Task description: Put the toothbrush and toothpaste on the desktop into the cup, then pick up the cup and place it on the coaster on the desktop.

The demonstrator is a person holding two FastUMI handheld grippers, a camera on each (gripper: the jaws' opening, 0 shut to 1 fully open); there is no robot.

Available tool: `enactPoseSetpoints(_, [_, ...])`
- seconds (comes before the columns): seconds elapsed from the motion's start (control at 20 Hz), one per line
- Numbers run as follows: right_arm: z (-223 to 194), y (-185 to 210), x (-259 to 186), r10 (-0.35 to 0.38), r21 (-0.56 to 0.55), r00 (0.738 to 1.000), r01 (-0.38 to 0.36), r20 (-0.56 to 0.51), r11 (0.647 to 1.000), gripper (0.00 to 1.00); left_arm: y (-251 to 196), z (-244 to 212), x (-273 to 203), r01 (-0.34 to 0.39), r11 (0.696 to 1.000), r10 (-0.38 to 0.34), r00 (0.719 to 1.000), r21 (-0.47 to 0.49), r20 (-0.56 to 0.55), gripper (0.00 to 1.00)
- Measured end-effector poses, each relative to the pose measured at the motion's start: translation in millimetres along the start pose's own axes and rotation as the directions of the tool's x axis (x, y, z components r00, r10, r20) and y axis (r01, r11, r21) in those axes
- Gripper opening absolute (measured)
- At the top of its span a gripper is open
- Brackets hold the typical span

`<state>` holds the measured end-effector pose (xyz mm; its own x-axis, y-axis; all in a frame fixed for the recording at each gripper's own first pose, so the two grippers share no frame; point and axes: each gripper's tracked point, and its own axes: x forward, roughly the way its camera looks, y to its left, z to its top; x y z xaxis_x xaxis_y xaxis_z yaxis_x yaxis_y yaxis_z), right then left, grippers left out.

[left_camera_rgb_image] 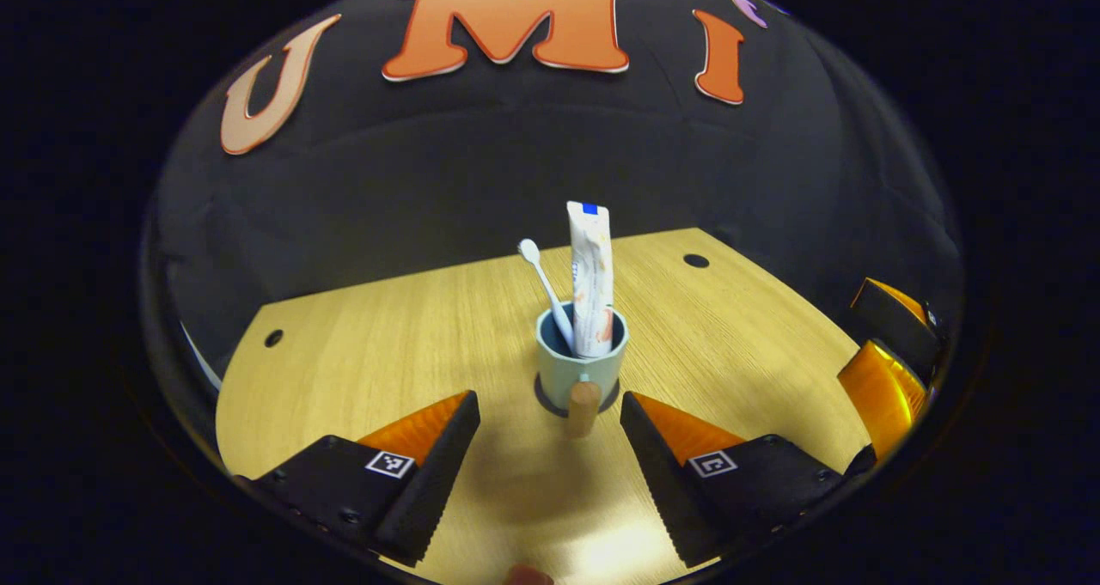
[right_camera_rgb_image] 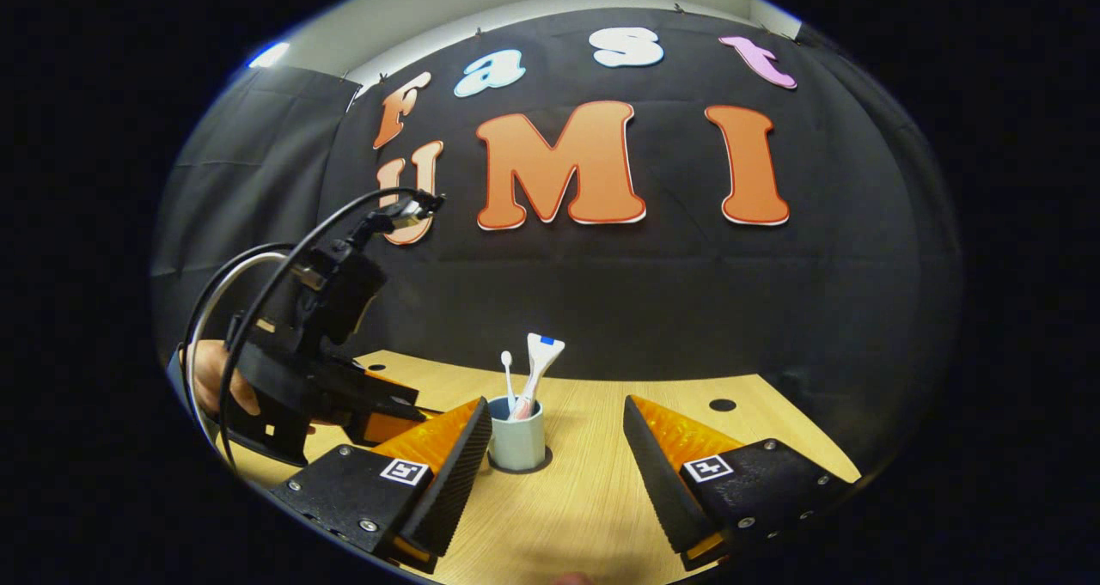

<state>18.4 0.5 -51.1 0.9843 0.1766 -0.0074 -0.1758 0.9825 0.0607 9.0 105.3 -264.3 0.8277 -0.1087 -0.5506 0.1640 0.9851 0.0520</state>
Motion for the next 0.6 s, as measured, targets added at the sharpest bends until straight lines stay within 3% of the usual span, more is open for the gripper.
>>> enactPoseSetpoints(0.25, [21,22,6,-0.019,-0.047,0.997,0.022,0.070,0.999,0.92,44,19,-39,-0.113,0.993,0.117,0.976,-0.032,0.183,1.00])
enactPoseSetpoints(0.5, [29,44,15,-0.028,-0.078,0.993,0.037,0.113,0.996,0.92,94,32,-81,-0.255,0.966,0.256,0.899,-0.051,0.354,1.00])
enactPoseSetpoints(0.6, [29,53,18,-0.023,-0.081,0.993,0.033,0.119,0.996,0.92,98,33,-93,-0.242,0.967,0.254,0.881,-0.082,0.399,0.99])
